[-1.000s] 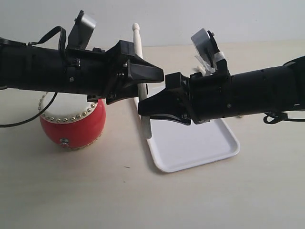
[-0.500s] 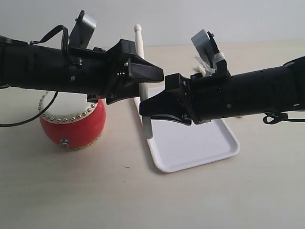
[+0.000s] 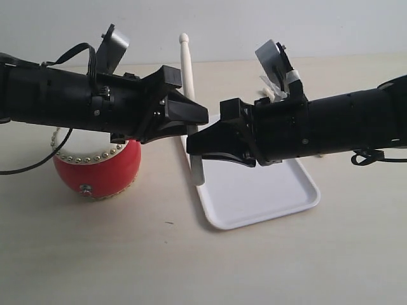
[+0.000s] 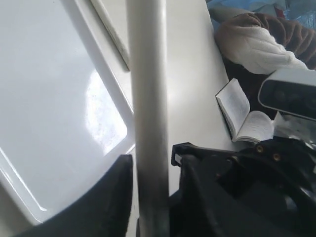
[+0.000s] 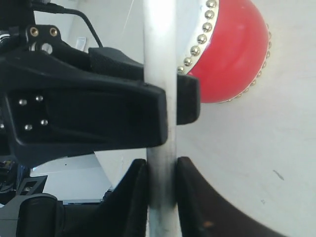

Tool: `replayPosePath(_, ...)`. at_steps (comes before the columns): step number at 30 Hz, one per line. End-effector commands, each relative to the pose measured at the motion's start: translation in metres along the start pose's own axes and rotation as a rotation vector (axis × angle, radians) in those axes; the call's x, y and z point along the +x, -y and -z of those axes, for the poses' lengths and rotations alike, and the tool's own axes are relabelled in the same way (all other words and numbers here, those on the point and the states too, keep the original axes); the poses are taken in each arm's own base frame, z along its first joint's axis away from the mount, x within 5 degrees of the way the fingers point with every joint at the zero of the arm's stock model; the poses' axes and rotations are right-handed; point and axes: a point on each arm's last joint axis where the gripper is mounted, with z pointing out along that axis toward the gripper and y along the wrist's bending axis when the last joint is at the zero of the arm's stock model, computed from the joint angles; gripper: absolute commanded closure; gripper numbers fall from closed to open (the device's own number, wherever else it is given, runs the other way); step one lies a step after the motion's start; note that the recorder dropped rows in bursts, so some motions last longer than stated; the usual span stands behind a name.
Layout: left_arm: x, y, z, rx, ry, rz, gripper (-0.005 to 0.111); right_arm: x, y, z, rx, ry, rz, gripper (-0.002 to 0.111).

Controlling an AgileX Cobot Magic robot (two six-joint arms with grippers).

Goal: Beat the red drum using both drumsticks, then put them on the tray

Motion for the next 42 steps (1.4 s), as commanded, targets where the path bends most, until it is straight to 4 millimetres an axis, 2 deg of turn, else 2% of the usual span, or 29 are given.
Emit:
replayPosePath(1, 0.001, 0.001, 0.000, -0.003, 0.001, 0.004, 0.084, -0.001, -0.002, -0.001, -0.007, 0.000, 0.014, 0.108)
replayPosePath(6, 0.001, 0.000, 0.000, -0.011, 0.006, 0.004, 0.106, -0.001, -0.002, -0.001, -0.007, 0.000, 0.014, 0.106)
replayPosePath(9, 0.000, 0.000, 0.000, -0.009, 0.012, 0.008, 0.107, -0.001, -0.003, 0.000, -0.014, 0.000, 0.015, 0.093)
replayPosePath(11, -0.001, -0.001, 0.001, -0.012, 0.021, 0.010, 0.107, -0.001, -0.005, 0.001, -0.027, 0.001, 0.019, 0.081)
replayPosePath(14, -0.008, -0.007, 0.007, -0.018, 0.041, 0.015, 0.107, -0.005, -0.011, 0.009, -0.038, 0.028, 0.037, 0.066)
replayPosePath(17, -0.017, -0.018, 0.020, -0.015, 0.065, 0.032, 0.107, -0.013, -0.017, 0.024, -0.039, 0.085, 0.059, 0.060)
replayPosePath(22, -0.030, -0.031, 0.040, 0.013, 0.096, 0.059, 0.107, -0.029, -0.023, 0.058, -0.005, 0.222, 0.082, 0.060)
replayPosePath(24, -0.030, -0.033, 0.043, 0.016, 0.087, 0.052, 0.107, -0.039, -0.018, 0.071, 0.082, 0.290, 0.043, 0.060)
replayPosePath(26, -0.030, -0.035, 0.045, 0.005, 0.076, 0.037, 0.107, -0.050, -0.007, 0.085, 0.282, 0.273, 0.083, 0.060)
replayPosePath(29, -0.028, -0.034, 0.044, 0.003, 0.059, 0.024, 0.107, -0.071, 0.015, 0.102, 0.630, 0.125, 0.154, 0.060)
replayPosePath(32, -0.027, -0.033, 0.044, 0.016, 0.047, 0.013, 0.107, -0.095, 0.031, 0.111, 0.864, -0.032, 0.123, 0.060)
replayPosePath(34, -0.026, -0.034, 0.044, 0.014, 0.041, 0.006, 0.107, -0.112, 0.041, 0.109, 0.925, -0.149, 0.125, 0.060)
replayPosePath(37, -0.021, -0.037, 0.044, 0.004, 0.022, 0.009, 0.107, -0.134, 0.058, 0.098, 0.926, -0.267, 0.108, 0.060)
replayPosePath(42, -0.010, -0.043, 0.043, -0.010, -0.003, 0.035, 0.107, -0.153, 0.085, 0.071, 0.984, -0.437, 0.168, 0.060)
